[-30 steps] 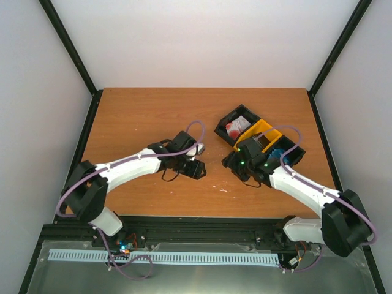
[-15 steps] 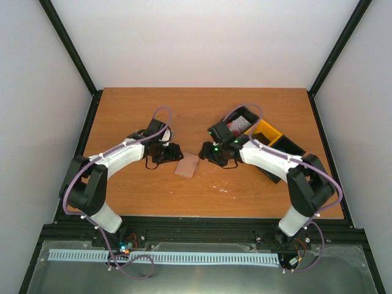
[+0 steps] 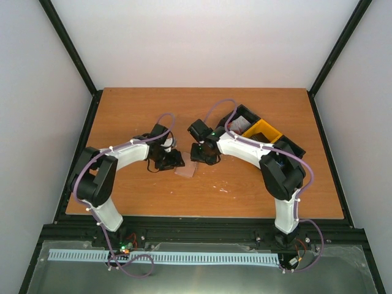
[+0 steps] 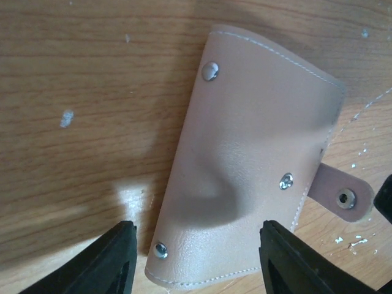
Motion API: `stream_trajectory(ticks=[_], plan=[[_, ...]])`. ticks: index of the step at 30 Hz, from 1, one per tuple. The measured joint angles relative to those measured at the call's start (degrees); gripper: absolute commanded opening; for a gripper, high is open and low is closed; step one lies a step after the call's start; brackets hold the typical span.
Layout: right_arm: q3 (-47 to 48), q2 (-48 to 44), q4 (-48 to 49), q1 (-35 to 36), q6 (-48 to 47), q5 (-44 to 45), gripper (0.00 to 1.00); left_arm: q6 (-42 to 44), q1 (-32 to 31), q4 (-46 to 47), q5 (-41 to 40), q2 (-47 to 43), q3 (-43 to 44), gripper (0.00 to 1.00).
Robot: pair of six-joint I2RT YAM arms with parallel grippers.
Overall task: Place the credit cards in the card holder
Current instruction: Close the card holder at the center of the board.
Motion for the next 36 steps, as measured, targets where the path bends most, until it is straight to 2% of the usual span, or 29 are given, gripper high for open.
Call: stream_trajectory(ticks=[7,14,20,36], plan=[[1.07,1.75,-1.73,0.63,-1.14,0.02,0.27,-0.17,0.00,0.07,0.04,1.11,-0.37,0.49],[0.70,1.75,-1.29,0.83,-1.09,-1.53,0.10,-0.22,0.00,0.42,0.87,1.20,-1.29,0.38],[-0.61,1.75,-0.61,0.85,-0.85,-3.02,0.03,-0.28,0.00,0.59,2.16,1.66,-1.42,0.29],[-3.50,0.39,3.21,0.85,-0.96,-4.59,0.03,0.26,0.00,2.99,8.87,1.68,-3.78,0.27]])
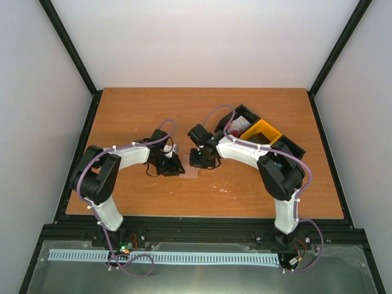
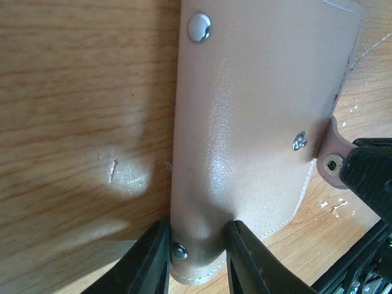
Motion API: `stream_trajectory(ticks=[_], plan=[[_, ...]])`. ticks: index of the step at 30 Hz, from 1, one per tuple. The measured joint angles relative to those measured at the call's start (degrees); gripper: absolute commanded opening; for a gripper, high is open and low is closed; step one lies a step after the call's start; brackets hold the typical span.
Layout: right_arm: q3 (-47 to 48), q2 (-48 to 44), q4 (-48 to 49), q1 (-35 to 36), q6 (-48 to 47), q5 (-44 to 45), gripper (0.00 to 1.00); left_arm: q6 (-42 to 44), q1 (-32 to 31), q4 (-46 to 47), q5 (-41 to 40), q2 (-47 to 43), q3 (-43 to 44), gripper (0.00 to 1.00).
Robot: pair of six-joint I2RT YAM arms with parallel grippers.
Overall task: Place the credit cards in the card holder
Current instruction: Close the card holder at the center of the board.
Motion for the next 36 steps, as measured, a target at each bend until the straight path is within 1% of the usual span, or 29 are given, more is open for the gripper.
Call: stream_trajectory(ticks=[6,19,23,36], plan=[[0.02,0.04,0.46,0.00,-0.24,-0.37,0.03,0.50,0.00,0.02,0.09,0.17,-0.04,0.25],[1.16,2.56,1.79,0.00,-0.92,-1.90,0.03,1.36,0.00,0.00,0.15,0.37,-0.04,0.24],[1.18,2.56,2.05,0.00,-0.90,-1.84,0.03,1.55,0.00,0.00,0.20,0.37,-0.04,0.20],[2.08,2.67,1.66,-0.04,-0.83,0.55,0.03,1.73,0.00,0.09,0.52,0.39,-0.04,0.20]])
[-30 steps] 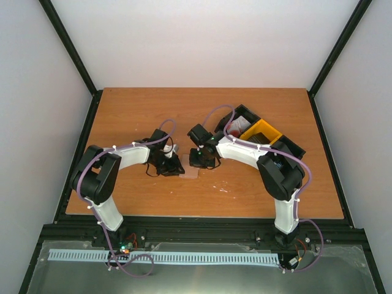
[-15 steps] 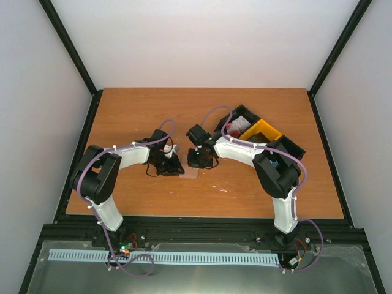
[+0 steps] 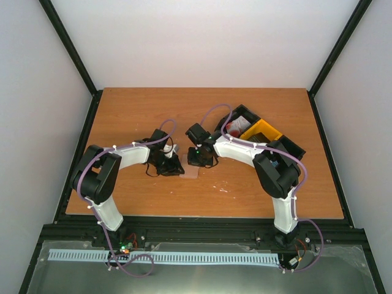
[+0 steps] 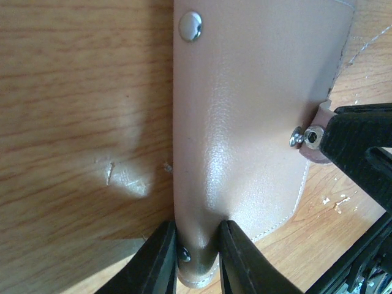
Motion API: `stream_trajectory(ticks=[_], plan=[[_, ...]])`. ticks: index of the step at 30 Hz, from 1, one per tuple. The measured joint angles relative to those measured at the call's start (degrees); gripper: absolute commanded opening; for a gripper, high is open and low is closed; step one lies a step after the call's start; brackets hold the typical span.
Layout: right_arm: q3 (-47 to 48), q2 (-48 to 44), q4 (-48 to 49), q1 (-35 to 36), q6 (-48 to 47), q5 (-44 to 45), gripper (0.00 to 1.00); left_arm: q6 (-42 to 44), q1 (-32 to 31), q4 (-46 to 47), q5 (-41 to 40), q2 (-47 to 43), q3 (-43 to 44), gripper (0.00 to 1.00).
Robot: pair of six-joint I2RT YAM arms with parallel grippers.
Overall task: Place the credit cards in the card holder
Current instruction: Close the card holder at the center of the board.
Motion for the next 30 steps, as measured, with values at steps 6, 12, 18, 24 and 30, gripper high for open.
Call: stream_trajectory(ticks=[6,12,18,24,30], plan=[[1.99,1.53,-1.68,-0.02,-0.52,0.00,0.03,0.00,0.00,-0.02,0.04,0.00,0.00,0.21],[3.80,2.64,-3.54,-0.07,-1.57,-0.33,0.03,0.00,0.02,0.02,0.24,0.26,0.00,0.21],[4.85,3.08,-5.27,-0.11,-2.91,-0.85,0.03,0.00,0.02,0.02,0.24,0.28,0.00,0.21],[5.05,3.08,-6.40,-0.09,-4.50,-1.07,0.03,0.00,0.02,0.02,0.24,0.31,0.00,0.21],[5.03,3.08,-6.34,-0.09,-5.38,-1.33,0.03,0.02,0.02,0.02,0.24,0.31,0.00,0.21]])
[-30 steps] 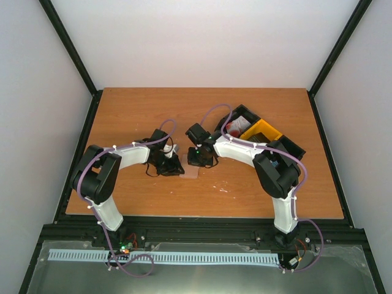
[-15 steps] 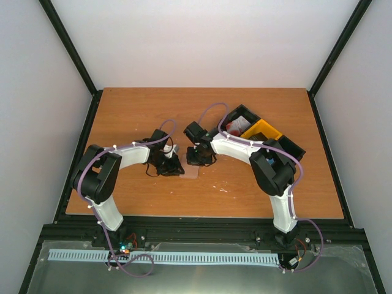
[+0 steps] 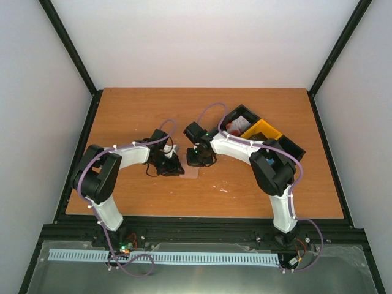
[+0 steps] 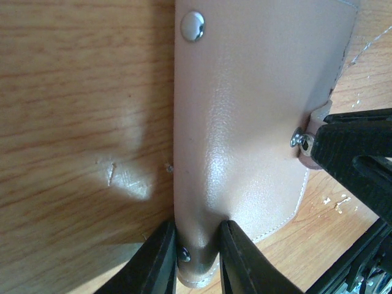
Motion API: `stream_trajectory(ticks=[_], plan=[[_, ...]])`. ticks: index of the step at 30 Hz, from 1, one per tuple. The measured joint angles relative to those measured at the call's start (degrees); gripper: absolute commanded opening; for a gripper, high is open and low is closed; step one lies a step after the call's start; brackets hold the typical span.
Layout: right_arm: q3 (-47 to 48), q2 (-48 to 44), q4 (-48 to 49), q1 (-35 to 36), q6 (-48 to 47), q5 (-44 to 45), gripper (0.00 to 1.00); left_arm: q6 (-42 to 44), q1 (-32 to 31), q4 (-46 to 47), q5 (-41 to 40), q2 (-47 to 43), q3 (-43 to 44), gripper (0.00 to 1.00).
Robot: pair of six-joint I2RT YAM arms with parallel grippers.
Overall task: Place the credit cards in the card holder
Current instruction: Close the card holder at the center of the board.
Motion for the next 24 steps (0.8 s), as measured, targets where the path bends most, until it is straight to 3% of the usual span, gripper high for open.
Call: stream_trajectory(ticks=[6,12,24], plan=[[0.28,0.37,-0.04,-0.02,-0.11,-0.87,0.05,0.00,0.00,0.00,0.00,0.00,0.00,0.21],[0.39,1.01,0.07,-0.02,-0.44,-1.66,0.20,0.00,0.02,0.02,0.07,0.11,0.00,0.21],[0.42,1.01,1.42,-0.04,-0.61,-3.37,0.26,0.02,0.04,0.02,0.09,0.11,0.00,0.21]])
